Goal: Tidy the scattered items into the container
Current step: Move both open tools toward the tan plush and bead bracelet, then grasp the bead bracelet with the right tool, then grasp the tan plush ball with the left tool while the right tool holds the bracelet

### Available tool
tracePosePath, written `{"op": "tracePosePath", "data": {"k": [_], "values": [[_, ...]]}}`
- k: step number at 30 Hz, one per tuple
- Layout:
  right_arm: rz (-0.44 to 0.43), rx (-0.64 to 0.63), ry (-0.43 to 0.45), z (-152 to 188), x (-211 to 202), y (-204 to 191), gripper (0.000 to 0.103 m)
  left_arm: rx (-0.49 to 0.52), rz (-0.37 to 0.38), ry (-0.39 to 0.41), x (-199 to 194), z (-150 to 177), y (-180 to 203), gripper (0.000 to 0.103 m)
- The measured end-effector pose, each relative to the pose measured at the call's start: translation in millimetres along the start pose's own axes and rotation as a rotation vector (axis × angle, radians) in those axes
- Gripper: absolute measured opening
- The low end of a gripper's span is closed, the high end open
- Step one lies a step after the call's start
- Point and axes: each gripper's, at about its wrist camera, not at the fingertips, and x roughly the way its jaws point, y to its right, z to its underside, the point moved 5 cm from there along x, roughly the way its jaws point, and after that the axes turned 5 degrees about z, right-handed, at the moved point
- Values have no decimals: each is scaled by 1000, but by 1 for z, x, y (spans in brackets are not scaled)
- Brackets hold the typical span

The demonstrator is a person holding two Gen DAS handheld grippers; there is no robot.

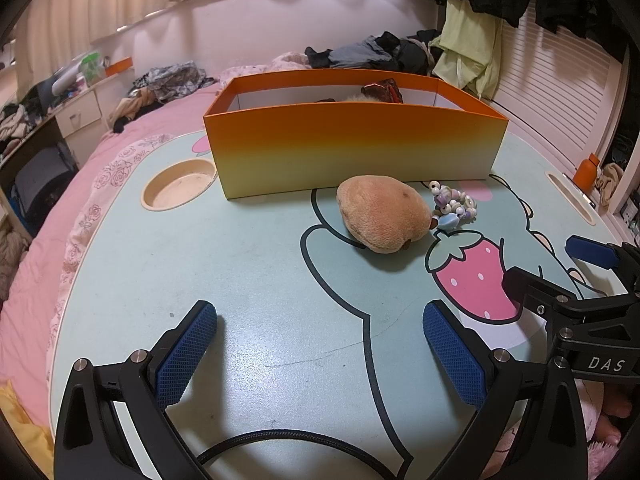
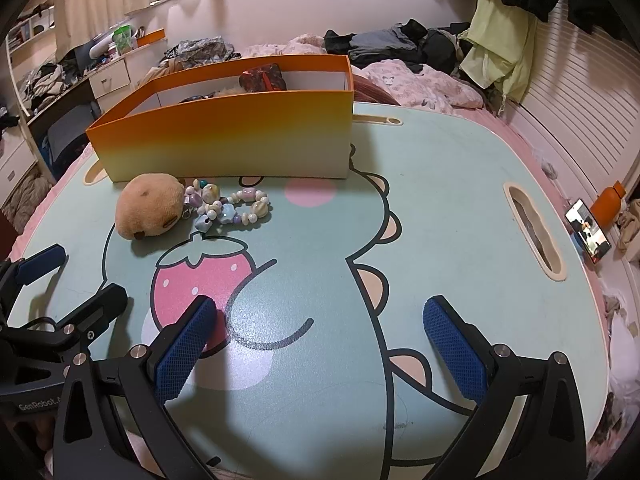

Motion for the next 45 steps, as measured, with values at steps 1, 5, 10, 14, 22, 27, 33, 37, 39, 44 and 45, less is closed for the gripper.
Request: {"op": "tracePosePath", "data": {"k": [1,5,10,14,22,27,33,37,39,44,45], "values": [[-8,-3,3,-1,0,-1,103,-6,4,5,0,0,-1,103],[-67,11,23,-10,-6,-5,84,-45,18,31,-5,-1,-5,103],[-156,10,17,-41,1,-28,69,-57,20,35,-6,-2,-7,103],[-157,8,-8,-55,15,-41,69,-57,22,35,-6,-2,-7,103],[-73,-63,-11,-52,26,-52,26,-57,23,35,-7,-2,-7,103],[-140,-8,17,-45,18,-41,20,-56,24,35,-7,-2,-6,103],[-222,44,127,-39,-12,-19,20,-75,52,39,-8,-4,-8,103],[-253,75,142,-36,-21,-2,20,-83,73,42,-7,-9,-9,103],[-238,81,150,-35,-24,4,20,-71,75,45,-7,-15,-7,103],[-239,111,145,-39,-23,10,20,-83,131,21,-1,-43,1,103],[-236,112,146,-40,-23,9,20,-91,135,16,2,-50,3,103]]}}
